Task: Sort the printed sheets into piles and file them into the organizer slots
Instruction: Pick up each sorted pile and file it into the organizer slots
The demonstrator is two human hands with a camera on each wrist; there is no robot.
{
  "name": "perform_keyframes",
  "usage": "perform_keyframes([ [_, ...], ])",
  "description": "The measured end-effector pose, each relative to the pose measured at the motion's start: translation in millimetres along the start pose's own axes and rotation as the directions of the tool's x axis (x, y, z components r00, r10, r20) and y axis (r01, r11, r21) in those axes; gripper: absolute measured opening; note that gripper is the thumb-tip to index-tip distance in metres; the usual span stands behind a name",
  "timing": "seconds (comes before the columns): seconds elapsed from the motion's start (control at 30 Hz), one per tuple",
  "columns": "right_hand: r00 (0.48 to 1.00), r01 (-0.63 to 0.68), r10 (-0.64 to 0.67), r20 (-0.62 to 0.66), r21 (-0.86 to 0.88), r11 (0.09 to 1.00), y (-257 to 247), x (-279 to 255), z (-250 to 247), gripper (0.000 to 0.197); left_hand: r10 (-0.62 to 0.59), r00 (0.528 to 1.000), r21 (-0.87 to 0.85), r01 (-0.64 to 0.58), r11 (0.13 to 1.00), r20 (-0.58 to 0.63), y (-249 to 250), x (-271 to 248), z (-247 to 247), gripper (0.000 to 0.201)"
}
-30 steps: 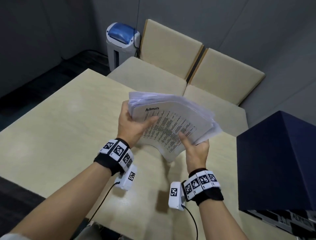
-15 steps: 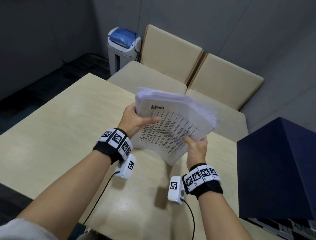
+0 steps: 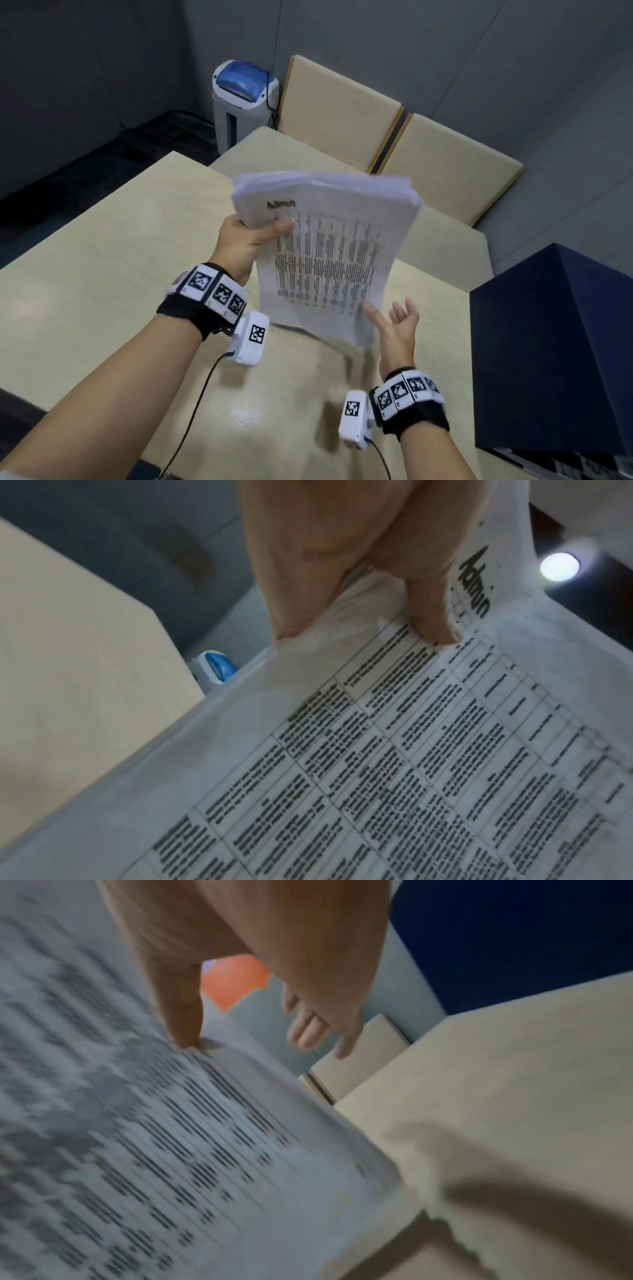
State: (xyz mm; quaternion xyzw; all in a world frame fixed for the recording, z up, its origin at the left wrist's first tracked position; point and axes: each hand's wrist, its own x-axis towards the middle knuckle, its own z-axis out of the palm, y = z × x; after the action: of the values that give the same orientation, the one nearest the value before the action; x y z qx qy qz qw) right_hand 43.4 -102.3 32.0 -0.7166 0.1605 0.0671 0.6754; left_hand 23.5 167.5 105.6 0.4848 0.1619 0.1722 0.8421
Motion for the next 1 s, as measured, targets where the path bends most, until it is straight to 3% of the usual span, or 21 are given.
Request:
perform_keyframes([
  [0.07, 0.986, -0.169, 0.166, 0.031, 0.113, 0.979, 20, -5, -10, 0.101, -0.050, 0.999, -0.199, 0.046, 0.979, -0.016, 0, 6, -10, 0.042],
  [0.1, 0.972, -0.234, 0.223, 0.080, 0.191, 0.953, 24, -7, -11, 0.089, -0.088, 0.996, -0.276, 0.091, 0.957, 0.023, -3, 8, -16, 0.049],
  [0.17, 0.963, -0.247, 0.191, 0.190, 0.338, 0.908, 20, -10, -9, 0.057, -0.172, 0.974, -0.326, 0.211, 0.921, 0.145, -11, 7, -24, 0.065],
  [0.23, 0.975, -0.187, 0.122, 0.188, 0.382, 0.905, 9, -8, -6, 0.041, -0.249, 0.944, -0.272, 0.303, 0.913, 0.216, -20, 1, -28, 0.073],
  [0.27, 0.981, -0.149, 0.084, 0.175, 0.399, 0.905, 4, -4, -6, 0.039, -0.261, 0.946, -0.250, 0.305, 0.919, 0.193, -21, -1, -30, 0.068],
  [0.37, 0.992, -0.063, 0.016, 0.128, 0.368, 0.928, -25, -4, -13, 0.026, -0.205, 0.978, -0.144, 0.209, 0.967, 0.045, -6, 4, -58, 0.050],
  [0.43, 0.996, -0.008, -0.019, 0.092, 0.281, 0.960, -47, -13, -16, 0.020, -0.180, 0.983, 0.114, 0.175, 0.978, 0.035, 10, 12, -82, 0.057],
  [0.5, 0.998, 0.036, -0.047, 0.043, 0.230, 0.972, -54, -17, -15, 0.019, -0.205, 0.976, 0.422, 0.155, 0.893, 0.075, 13, 15, -87, 0.050],
  [0.57, 0.995, 0.076, -0.085, 0.043, 0.190, 0.979, -49, -16, -11, 0.024, -0.183, 0.982, 0.528, 0.128, 0.839, 0.053, 4, 12, -76, 0.044],
  [0.7, 0.983, 0.182, -0.184, 0.022, 0.072, 0.981, -22, -7, -18, 0.032, -0.112, 0.989, 0.428, 0.141, 0.893, -0.093, -25, 2, -70, 0.043],
  [0.8, 0.975, 0.210, -0.213, 0.059, 0.051, 0.976, -11, -3, -29, 0.036, -0.118, 0.990, 0.400, 0.142, 0.906, -0.082, -39, -4, -80, 0.053],
  [1.0, 0.996, 0.086, -0.086, 0.000, -0.045, 0.995, 34, 5, -28, 0.037, -0.136, 0.989, 0.446, 0.144, 0.883, -0.051, -70, -11, -77, 0.042],
])
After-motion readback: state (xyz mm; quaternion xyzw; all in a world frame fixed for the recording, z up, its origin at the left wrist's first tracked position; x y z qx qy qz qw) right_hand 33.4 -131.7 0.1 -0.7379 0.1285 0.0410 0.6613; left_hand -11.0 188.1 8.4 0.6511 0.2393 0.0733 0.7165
